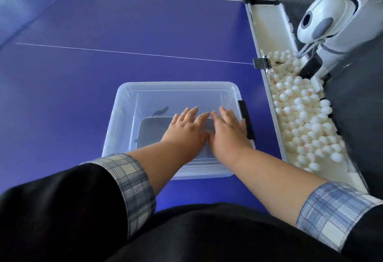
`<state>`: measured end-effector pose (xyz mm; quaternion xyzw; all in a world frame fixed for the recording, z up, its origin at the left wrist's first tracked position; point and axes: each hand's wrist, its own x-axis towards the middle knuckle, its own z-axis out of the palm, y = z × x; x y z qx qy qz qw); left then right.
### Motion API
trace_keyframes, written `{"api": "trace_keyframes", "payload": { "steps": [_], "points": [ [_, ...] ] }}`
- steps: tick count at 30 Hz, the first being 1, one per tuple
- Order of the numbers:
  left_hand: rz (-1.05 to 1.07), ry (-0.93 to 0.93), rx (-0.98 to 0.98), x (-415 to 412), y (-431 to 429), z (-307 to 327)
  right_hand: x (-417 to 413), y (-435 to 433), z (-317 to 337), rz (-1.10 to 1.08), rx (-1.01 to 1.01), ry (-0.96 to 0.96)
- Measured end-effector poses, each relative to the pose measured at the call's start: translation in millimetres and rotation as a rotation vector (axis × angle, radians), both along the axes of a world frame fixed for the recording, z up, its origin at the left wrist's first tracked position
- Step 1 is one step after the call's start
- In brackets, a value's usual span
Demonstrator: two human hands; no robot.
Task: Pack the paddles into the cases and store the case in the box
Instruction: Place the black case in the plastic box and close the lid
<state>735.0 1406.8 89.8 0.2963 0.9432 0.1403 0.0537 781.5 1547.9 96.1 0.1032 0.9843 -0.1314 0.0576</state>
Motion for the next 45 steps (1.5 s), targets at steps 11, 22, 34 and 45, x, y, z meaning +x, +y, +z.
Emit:
{"api": "trace_keyframes", "payload": {
  "steps": [11, 22, 34, 45],
  "points": [
    [0.640, -0.204, 0.018, -44.4, -192.4, -4.8, -75.7, -163.2, 0.0, 0.253, -0.007, -0.041],
    [0.672, -0.642, 0.490, -78.5, -208.0, -7.8, -106.4, -205.3, -18.4, 0.086, -0.012, 0.059],
    [0.636, -0.688, 0.431, -93.9, -177.7, 2.2, -121.5, -202.6, -25.6, -0.040, -0.023, -0.024],
    [0.657, -0.632, 0.233, -103.2, -158.6, 11.1, -121.0, -180.2, 0.5, -0.136, -0.514, 0.093]
  ]
}}
